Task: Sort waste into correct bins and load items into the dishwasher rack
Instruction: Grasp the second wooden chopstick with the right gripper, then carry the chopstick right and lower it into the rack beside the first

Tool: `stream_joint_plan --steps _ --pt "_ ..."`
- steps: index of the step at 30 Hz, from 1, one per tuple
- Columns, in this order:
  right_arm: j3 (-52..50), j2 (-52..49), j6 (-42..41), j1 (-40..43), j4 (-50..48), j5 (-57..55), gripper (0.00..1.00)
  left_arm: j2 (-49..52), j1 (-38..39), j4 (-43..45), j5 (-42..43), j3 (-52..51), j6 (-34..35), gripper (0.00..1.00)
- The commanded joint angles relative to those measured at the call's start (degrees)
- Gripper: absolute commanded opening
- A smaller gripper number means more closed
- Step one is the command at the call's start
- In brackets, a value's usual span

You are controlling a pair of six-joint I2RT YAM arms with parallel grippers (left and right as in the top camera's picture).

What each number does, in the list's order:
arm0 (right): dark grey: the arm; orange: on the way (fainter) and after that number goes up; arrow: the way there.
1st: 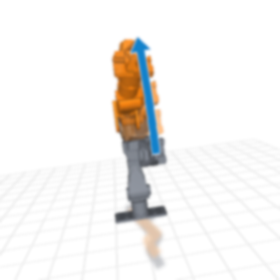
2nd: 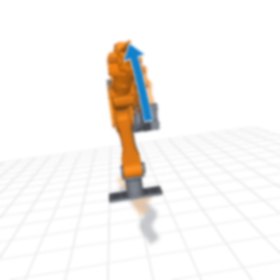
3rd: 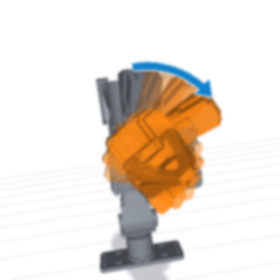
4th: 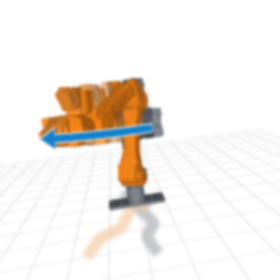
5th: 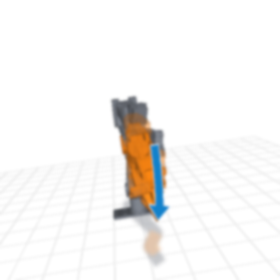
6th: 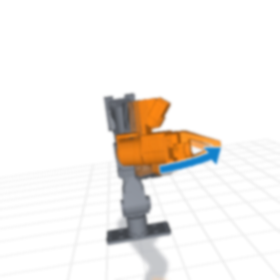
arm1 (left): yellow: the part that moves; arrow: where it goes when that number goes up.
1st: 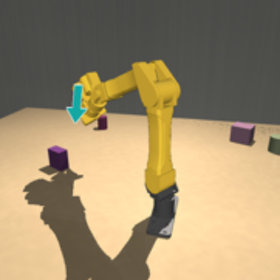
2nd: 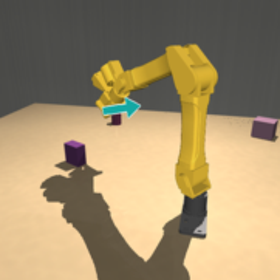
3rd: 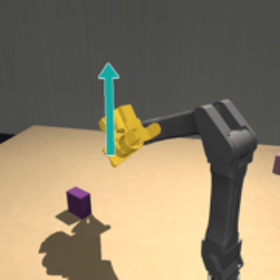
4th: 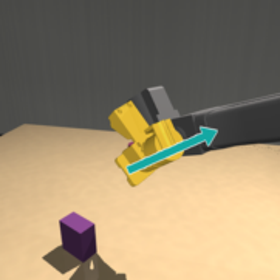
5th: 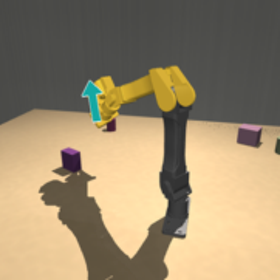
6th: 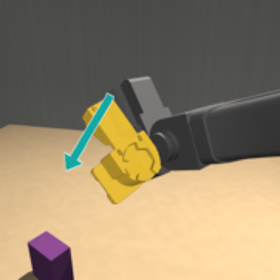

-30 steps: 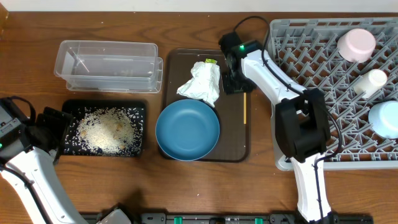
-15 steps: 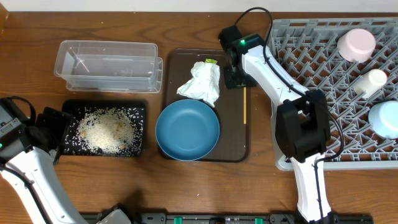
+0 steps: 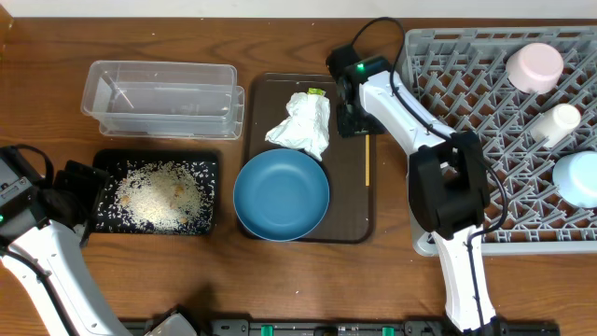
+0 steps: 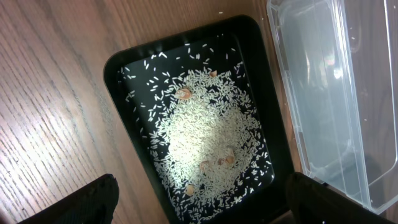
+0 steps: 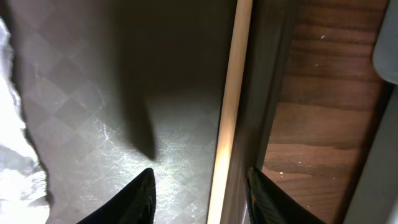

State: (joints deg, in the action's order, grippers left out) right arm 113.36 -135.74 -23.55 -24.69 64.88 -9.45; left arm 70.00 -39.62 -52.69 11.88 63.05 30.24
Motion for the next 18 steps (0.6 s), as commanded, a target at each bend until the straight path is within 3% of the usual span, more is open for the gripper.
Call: stream_joint_plan --steps 1,14,16,18 --pt "-0.48 -0.39 -0.85 -0.46 -0.17 0.04 0.46 0.0 -0.22 -0.22 0.07 0.94 0.5 0.89" --pt "-7.43 -0.42 -1.33 -0.46 -5.81 3.91 0.46 0.0 -0.22 -0.22 0.04 0.94 0.5 0.89" --pt "-8.22 -0.39 -1.31 -0.48 -6.21 3.91 0.4 0.0 -0.22 -0.22 0.04 0.94 0.5 0.89" --pt "-8.55 -0.39 -1.33 -0.48 -6.25 3.93 0.26 0.0 -0.22 -0.22 0.04 0.94 0.5 0.89"
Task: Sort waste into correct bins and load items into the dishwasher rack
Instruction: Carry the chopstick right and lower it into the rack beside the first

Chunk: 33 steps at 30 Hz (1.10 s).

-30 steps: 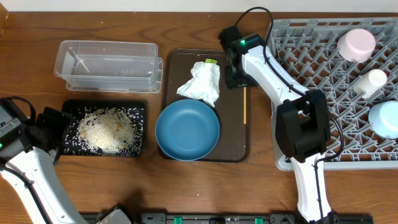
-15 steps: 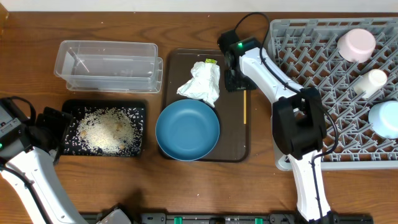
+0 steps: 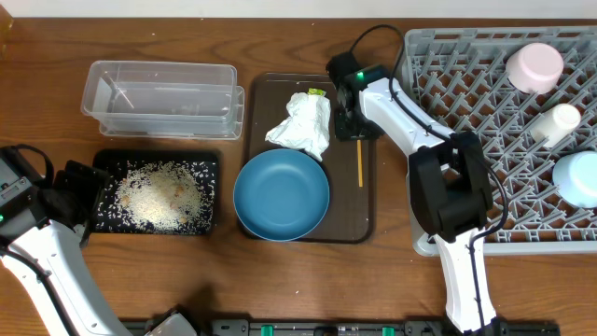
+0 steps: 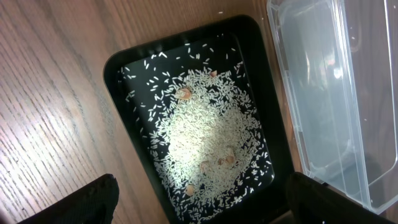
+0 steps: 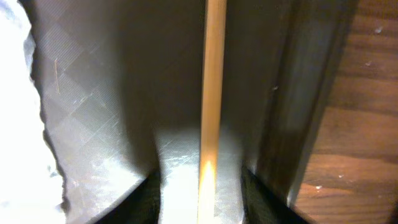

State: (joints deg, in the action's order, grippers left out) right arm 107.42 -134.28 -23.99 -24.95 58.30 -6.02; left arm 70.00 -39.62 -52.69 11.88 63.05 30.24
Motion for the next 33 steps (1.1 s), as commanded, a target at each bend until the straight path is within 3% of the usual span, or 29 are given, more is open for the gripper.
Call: stream_joint_plan --steps 1,3,4,10,20,26,33 --pt "-2.6 -1.86 -0.92 -0.22 0.24 0.48 0.18 0.0 -0.22 -0.22 0.04 0.94 0.5 0.89" --pt "-2.58 -1.86 -1.79 -0.22 -0.04 0.48 0.03 0.0 -0.22 -0.22 0.04 0.94 0.5 0.89" --pt "-2.56 -1.86 -2.23 -0.22 -0.15 0.61 0.01 0.0 -0.22 -0.22 0.04 0.94 0.5 0.89" --pt "0.0 -0.98 -1.81 1.4 0.76 5.35 0.01 0.0 -0.22 -0.22 0.04 0.94 0.52 0.89" --pt "12.11 9.9 9.11 12.2 7.13 13.42 0.01 0.0 -0.22 -0.22 0.04 0.94 0.5 0.89" --pt "12.96 17.46 17.22 20.85 5.62 17.05 0.01 0.0 -0.24 -0.22 0.04 0.94 0.5 0.89" --pt "11.65 17.42 21.11 26.12 5.77 17.07 0.01 0.0 -0.22 -0.22 0.04 0.94 0.5 0.89"
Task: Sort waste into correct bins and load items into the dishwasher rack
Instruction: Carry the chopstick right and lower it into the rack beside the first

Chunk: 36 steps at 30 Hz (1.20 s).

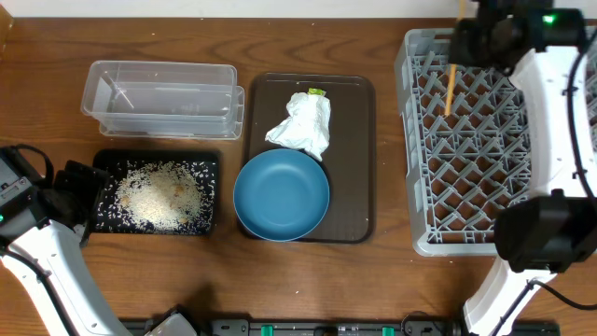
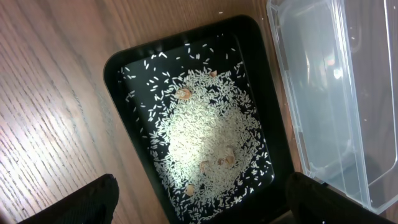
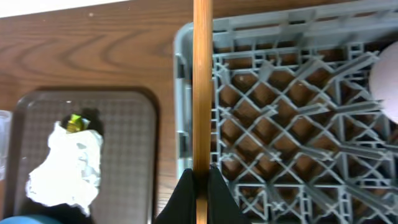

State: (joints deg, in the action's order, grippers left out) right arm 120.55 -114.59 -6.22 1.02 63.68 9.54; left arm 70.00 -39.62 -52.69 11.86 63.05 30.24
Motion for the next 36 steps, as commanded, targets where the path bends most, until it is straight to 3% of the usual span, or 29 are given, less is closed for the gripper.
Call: stream_joint_plan --steps 1,9,14,17,21,22,30,36 --pt "-1.88 -2.69 3.34 0.17 0.39 1.53 0.01 0.0 -0.22 -0.22 0.07 0.94 0.5 0.89" --pt "-6.08 -5.97 6.71 -1.9 -2.93 4.83 0.01 0.0 -0.24 -0.22 0.07 0.94 0.5 0.89" --pt "-6.47 -8.09 6.75 -2.99 -3.48 4.87 0.07 0.0 -0.22 -0.22 0.09 0.94 0.5 0.89" --pt "-6.47 -8.37 6.73 -3.23 -2.93 4.85 0.22 0.0 -0.22 -0.22 0.07 0.94 0.5 0.89" --pt "-6.47 -8.37 6.05 -3.61 -1.84 4.87 0.62 0.0 -0.24 -0.22 0.09 0.94 0.5 0.89" --pt "-6.47 -8.37 5.84 -3.74 -1.44 4.92 0.68 0.0 -0.22 -0.22 0.09 0.94 0.5 0.89" --pt "-6.47 -8.37 5.64 -6.1 -1.11 8.2 0.68 0.0 -0.22 -0.22 0.07 0.94 0.5 0.89" --pt "-8.15 -8.74 1.6 -10.23 -5.42 -8.37 0.7 0.0 -0.22 -0.22 0.07 0.94 0.5 0.89"
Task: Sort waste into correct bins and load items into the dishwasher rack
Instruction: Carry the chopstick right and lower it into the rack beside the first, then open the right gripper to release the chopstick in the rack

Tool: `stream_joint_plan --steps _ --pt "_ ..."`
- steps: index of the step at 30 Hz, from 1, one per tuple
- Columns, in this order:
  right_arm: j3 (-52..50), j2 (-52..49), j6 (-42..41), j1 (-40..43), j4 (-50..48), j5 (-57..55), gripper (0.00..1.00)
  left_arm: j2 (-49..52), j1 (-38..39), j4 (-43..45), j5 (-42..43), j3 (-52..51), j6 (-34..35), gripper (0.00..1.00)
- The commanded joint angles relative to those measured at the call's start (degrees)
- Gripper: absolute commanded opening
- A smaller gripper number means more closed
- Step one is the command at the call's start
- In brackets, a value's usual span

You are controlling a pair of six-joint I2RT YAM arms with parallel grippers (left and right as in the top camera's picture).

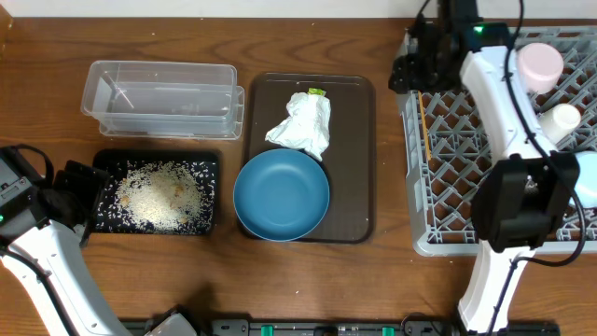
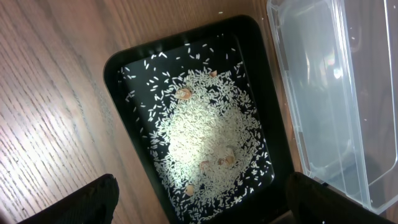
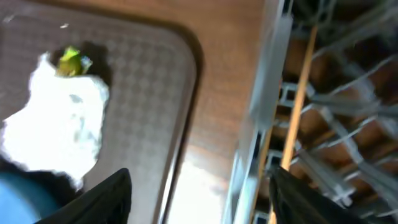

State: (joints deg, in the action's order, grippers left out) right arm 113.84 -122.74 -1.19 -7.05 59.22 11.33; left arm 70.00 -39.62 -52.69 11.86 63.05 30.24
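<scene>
A wooden chopstick (image 3: 298, 93) lies in the grey dishwasher rack (image 1: 504, 140), along its left wall; overhead it shows as a thin chopstick (image 1: 423, 123). My right gripper (image 3: 202, 199) hangs open over the rack's left edge and holds nothing; overhead the right gripper (image 1: 410, 73) is at the rack's far left corner. On the brown tray (image 1: 359, 187) sit a blue bowl (image 1: 281, 196) and a crumpled white napkin (image 1: 300, 124). My left gripper (image 2: 199, 202) is open above the black tray of rice (image 2: 193, 137).
A clear plastic container (image 1: 163, 93) stands behind the black rice tray (image 1: 157, 194). At the rack's right side are a pink cup (image 1: 535, 65), a white cup (image 1: 560, 119) and a light blue item (image 1: 588, 177).
My right gripper held the chopstick above the rack; now the chopstick lies in the rack by its left wall, and the gripper is open over the rack's left edge. The left arm is unmoved.
My right gripper was open, low on the brown tray beside the chopstick at its right rim, then straddled it. Later it was shut on the chopstick over the rack. Now the chopstick rests in the rack, released. The left gripper stayed open over the rice tray.
</scene>
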Motion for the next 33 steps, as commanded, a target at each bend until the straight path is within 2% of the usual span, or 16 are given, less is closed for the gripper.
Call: stream_joint_plan --steps 1,4,10,12,16,19,22,24,30,33 --pt "-2.19 -0.79 -5.46 -2.8 -2.01 -13.92 0.7 0.0 -0.22 -0.22 0.07 0.94 0.5 0.89" --pt "-4.28 -1.18 -7.56 -3.96 -4.59 -19.3 0.68 0.0 -0.22 -0.22 0.09 0.94 0.5 0.89" --pt "-7.82 -1.57 -9.7 -4.0 -9.25 -19.89 0.72 0.0 -0.22 -0.22 0.07 0.94 0.5 0.89" --pt "-8.22 -1.95 -10.88 -3.82 -9.6 -19.89 0.7 0.0 -0.22 -0.22 0.07 0.94 0.5 0.89" --pt "-8.24 -3.63 -10.21 -3.74 -10.97 -19.21 0.59 0.0 -0.22 -0.22 0.07 0.94 0.5 0.89" --pt "-8.24 -4.79 -7.65 -3.74 -11.72 -15.93 0.54 0.0 -0.22 -0.22 0.07 0.94 0.5 0.89" --pt "-8.24 -5.66 -7.74 -3.74 -11.69 -15.8 0.5 0.0 -0.22 -0.22 0.07 0.94 0.5 0.89" --pt "-8.24 -6.32 -7.76 -3.58 -11.82 -16.02 0.42 0.0 -0.24 -0.22 0.07 0.94 0.5 0.89" --pt "-8.24 -6.54 -10.05 -1.99 -12.35 -16.02 0.27 0.0 -0.22 -0.22 0.07 0.94 0.5 0.89" --pt "-8.24 -6.54 -11.06 -0.68 -12.81 -15.98 0.23 0.0 -0.22 -0.22 0.09 0.94 0.5 0.89"
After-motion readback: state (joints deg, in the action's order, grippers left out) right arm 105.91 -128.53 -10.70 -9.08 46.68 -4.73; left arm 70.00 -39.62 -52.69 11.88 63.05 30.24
